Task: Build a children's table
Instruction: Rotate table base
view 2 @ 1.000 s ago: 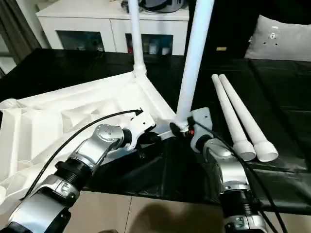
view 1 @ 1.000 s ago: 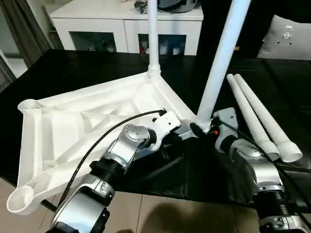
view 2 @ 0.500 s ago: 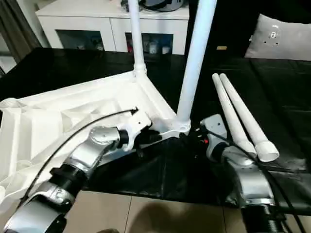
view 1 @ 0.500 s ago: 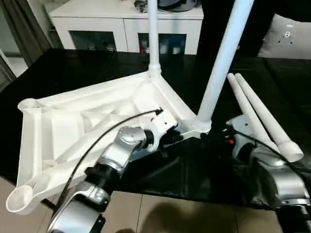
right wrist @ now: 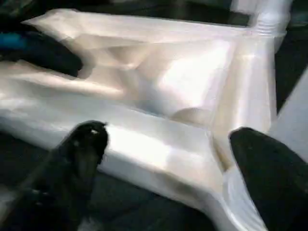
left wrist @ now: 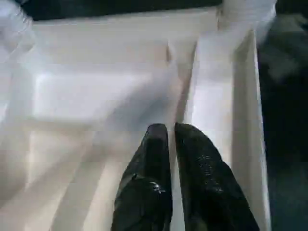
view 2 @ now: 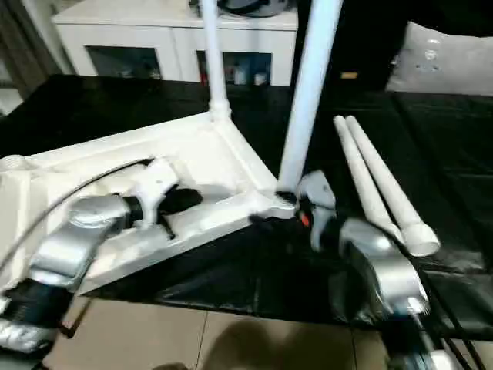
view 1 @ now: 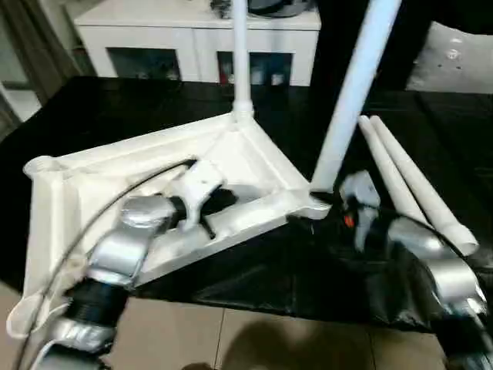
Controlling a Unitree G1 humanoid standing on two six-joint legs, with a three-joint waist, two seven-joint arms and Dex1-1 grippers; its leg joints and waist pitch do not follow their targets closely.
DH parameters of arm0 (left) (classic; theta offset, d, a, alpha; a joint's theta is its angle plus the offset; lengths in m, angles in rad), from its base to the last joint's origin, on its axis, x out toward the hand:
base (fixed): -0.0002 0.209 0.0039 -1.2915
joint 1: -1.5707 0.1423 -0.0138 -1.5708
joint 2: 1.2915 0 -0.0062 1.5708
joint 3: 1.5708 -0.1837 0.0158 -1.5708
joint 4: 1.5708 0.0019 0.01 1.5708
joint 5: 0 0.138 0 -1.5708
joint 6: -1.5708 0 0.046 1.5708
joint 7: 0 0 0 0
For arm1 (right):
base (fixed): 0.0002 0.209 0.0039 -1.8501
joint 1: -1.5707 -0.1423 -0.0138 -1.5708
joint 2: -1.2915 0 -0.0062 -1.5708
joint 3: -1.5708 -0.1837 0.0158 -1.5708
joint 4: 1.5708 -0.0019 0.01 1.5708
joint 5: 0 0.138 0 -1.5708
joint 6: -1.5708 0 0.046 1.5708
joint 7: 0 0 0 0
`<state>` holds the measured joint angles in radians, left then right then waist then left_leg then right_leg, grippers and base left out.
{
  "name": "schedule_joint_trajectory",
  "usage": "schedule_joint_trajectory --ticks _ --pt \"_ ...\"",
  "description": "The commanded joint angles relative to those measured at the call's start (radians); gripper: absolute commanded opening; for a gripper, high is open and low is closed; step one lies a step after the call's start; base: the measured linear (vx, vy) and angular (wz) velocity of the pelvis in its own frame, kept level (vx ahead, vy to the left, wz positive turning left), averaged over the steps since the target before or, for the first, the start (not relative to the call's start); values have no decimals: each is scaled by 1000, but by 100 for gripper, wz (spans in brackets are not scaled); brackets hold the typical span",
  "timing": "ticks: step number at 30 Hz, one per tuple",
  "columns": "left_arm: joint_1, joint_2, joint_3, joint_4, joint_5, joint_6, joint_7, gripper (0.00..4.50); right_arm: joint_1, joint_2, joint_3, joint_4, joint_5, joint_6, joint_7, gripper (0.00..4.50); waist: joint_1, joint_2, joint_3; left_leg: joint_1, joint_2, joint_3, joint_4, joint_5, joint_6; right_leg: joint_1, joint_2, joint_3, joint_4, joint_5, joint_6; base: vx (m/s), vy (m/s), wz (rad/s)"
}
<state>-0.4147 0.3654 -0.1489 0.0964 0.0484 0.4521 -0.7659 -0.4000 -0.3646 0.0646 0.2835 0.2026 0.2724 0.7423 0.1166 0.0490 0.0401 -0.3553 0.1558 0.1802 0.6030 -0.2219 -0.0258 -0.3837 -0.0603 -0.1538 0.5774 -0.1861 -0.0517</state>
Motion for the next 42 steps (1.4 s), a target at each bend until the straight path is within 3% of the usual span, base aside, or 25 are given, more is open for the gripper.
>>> schedule_joint_trajectory --ticks 1,2,6,8,9,11,13,16,18,19,22,29,31,32,36,38,42 --pt "-2 17 29 -26 18 38 31 9 -37 -3 -41 70 -35 -37 -85 450 -2 -3 -56 9 100 -46 -72 -74 58 45 -124 88 -68 -224 -126 0 0 0" --pt "-3 35 50 -32 27 72 54 9 -83 3 -57 153 -62 -80 -178 450 1 -4 -59 11 103 -46 -70 -65 49 46 -129 90 -58 -191 -135 0 0 0" --pt "-11 74 89 -28 68 127 127 2 -115 21 -55 231 -94 -128 -247 450 8 -2 -61 8 96 -43 -67 -53 55 50 -127 90 -56 -161 -136 0 0 0" --pt "-19 99 119 -7 93 147 179 2 -92 40 -31 206 -91 -130 -191 450 11 -3 -63 4 95 -44 -64 -39 79 52 -126 89 -50 -123 -137 0 0 0" --pt "-19 115 124 -2 106 152 194 2 -74 45 -17 181 -82 -117 -151 450 9 -13 -63 3 95 -43 -64 -39 86 54 -126 89 -49 -119 -137 0 0 0" --pt "-16 128 126 -1 116 157 201 2 -60 47 -4 160 -77 -106 -125 450 12 -5 -63 3 98 -46 -64 -35 103 53 -129 88 -50 -120 -139 0 0 0" --pt "-7 163 132 2 128 182 207 2 -16 43 41 111 -69 -79 -83 450 12 -9 -62 3 101 -47 -64 -29 105 52 -126 89 -48 -116 -140 0 0 0" --pt "3 191 123 -7 131 213 191 2 7 34 72 95 -70 -47 -78 450 11 -4 -58 7 103 -48 -68 -58 91 49 -127 90 -52 -146 -142 0 0 0" --pt "25 227 89 -21 142 251 154 2 24 27 90 89 -112 0 -95 450 9 -4 -57 7 102 -48 -70 -72 79 50 -128 91 -57 -171 -140 0 0 0" --pt "31 236 77 -23 144 255 143 2 27 29 89 88 -121 11 -96 450 8 1 -56 6 101 -48 -70 -84 70 48 -128 91 -59 -185 -138 0 0 0" --pt "57 250 38 -31 129 274 87 2 17 60 88 111 -144 39 -135 450 8 4 -57 8 100 -49 -70 -90 57 48 -130 92 -61 -194 -133 0 0 0" --pt "68 264 -40 -15 87 222 -21 2 -52 136 112 232 -161 23 -218 450 3 5 -56 9 101 -51 -75 -110 35 48 -132 94 -58 -181 -153 0 0 0" --pt "53 242 -48 -20 37 182 -86 2 -106 189 83 305 -160 -20 -269 450 2 7 -55 11 100 -50 -74 -118 25 47 -135 95 -60 -186 -156 0 0 0" --pt "51 239 -49 -23 25 177 -103 2 -115 198 76 315 -160 -26 -278 450 1 3 -56 11 101 -50 -76 -123 18 50 -135 95 -58 -191 -154 0 0 0" --pt "54 237 -74 -49 -23 119 -189 2 -144 211 67 345 -170 -34 -306 450 -2 5 -57 11 102 -50 -76 -108 11 50 -135 97 -50 -147 -161 0 0 0" --pt "37 199 -94 -38 -55 77 -225 2 -166 213 59 375 -178 -47 -335 450 -4 3 -58 10 102 -47 -75 -88 11 52 -136 99 -45 -122 -169 0 0 0" --pt "-47 90 -90 118 -23 3 -131 2 -180 205 42 406 -184 -63 -367 450 -3 1 -58 7 96 -43 -72 -90 18 57 -135 97 -52 -145 -156 0 0 0"
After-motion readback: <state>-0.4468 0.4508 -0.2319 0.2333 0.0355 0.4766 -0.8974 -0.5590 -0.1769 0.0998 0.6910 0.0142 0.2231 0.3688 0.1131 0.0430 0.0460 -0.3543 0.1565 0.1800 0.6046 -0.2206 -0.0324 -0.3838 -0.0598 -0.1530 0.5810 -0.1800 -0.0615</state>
